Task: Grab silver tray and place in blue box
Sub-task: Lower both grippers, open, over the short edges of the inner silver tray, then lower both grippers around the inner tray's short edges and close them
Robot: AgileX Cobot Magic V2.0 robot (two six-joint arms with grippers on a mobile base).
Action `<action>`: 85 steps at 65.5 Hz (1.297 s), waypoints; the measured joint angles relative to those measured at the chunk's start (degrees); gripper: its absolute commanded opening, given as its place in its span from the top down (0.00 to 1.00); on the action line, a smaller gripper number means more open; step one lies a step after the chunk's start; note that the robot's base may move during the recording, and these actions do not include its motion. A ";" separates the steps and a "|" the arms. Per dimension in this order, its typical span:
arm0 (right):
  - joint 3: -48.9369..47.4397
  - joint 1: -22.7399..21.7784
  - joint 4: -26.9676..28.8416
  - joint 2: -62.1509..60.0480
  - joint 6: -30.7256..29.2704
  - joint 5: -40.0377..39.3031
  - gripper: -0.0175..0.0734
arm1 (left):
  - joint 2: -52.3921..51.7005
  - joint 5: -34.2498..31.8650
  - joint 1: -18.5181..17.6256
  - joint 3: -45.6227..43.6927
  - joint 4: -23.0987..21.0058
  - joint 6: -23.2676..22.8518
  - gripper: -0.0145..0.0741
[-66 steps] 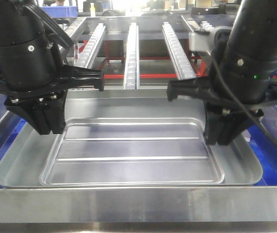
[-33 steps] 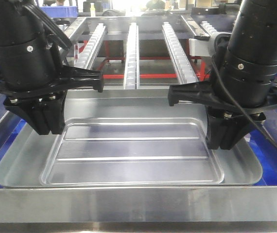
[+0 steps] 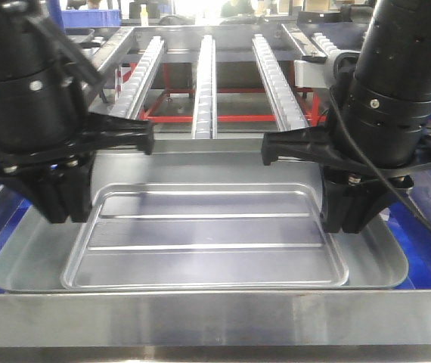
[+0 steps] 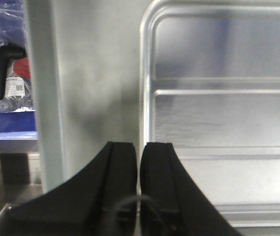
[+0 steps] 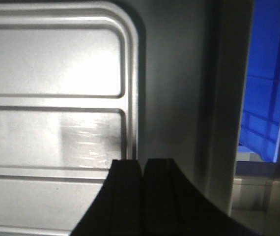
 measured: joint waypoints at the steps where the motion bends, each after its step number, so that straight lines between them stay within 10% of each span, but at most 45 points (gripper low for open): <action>1: 0.00 0.00 0.00 0.00 0.00 0.00 0.75 | -0.12 -0.28 0.10 0.28 0.01 0.00 0.82; 69: 0.00 0.00 0.00 0.09 0.10 0.22 0.71 | 2.39 -1.96 1.21 -1.04 -0.96 0.14 0.82; 85: 0.00 0.00 0.00 0.09 0.10 0.22 0.39 | 2.43 0.58 1.21 -2.99 -1.12 0.90 0.44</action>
